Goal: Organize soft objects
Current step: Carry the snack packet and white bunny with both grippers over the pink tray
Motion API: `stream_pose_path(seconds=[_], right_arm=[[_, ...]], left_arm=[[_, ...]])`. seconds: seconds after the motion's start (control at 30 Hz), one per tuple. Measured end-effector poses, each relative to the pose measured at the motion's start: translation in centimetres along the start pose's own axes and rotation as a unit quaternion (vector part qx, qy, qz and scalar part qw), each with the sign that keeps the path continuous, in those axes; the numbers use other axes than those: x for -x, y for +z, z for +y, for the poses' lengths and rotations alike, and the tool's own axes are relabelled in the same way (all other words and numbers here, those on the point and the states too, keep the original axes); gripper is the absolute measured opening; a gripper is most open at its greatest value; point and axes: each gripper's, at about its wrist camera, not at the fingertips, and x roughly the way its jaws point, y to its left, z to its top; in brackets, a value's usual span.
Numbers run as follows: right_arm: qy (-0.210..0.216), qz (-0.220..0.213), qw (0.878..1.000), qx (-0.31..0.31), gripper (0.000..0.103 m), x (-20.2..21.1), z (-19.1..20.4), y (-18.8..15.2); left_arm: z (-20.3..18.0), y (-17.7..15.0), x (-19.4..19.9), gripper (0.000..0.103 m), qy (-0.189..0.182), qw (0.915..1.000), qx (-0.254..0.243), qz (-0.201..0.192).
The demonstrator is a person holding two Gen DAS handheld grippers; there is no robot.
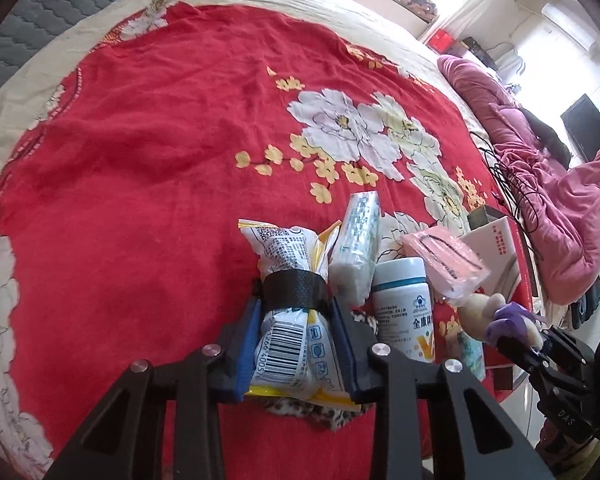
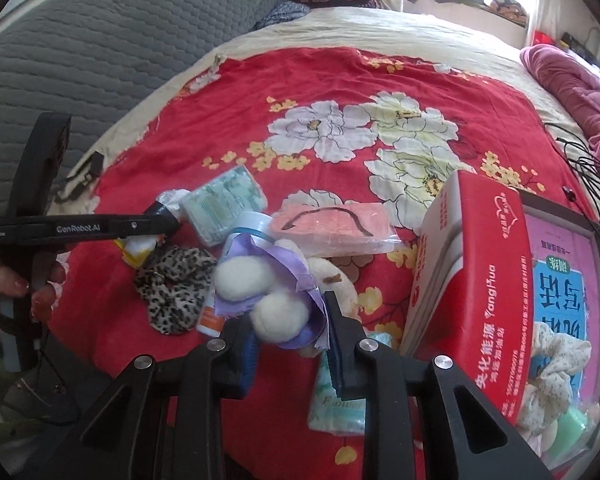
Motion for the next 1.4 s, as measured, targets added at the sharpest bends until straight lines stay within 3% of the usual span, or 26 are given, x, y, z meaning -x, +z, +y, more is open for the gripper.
stream_pose_path(seconds=[0.4,1.0,1.4], right_arm=[[0.016,-0.008,1.0,-0.019,0.029,1.9,0.9,-2.2],[-0.007,-0.101,0.994,-0.029,0.029,10.6,0.8,-1.1],[-0.035,-0.127,0.989,-0.065,0.029,14.7,-2.1,-2.1]], left_arm=[[-0.6,-2.8,3.9,0.035,0.008,0.9997,-0.016,-0.02],[-10.0,-4.5,9.8,0.035,0.008,0.992,-0.104,-0.071],[-15.2,-5.6,11.0,0.035,0.005,0.9853,-0.151,-0.079]])
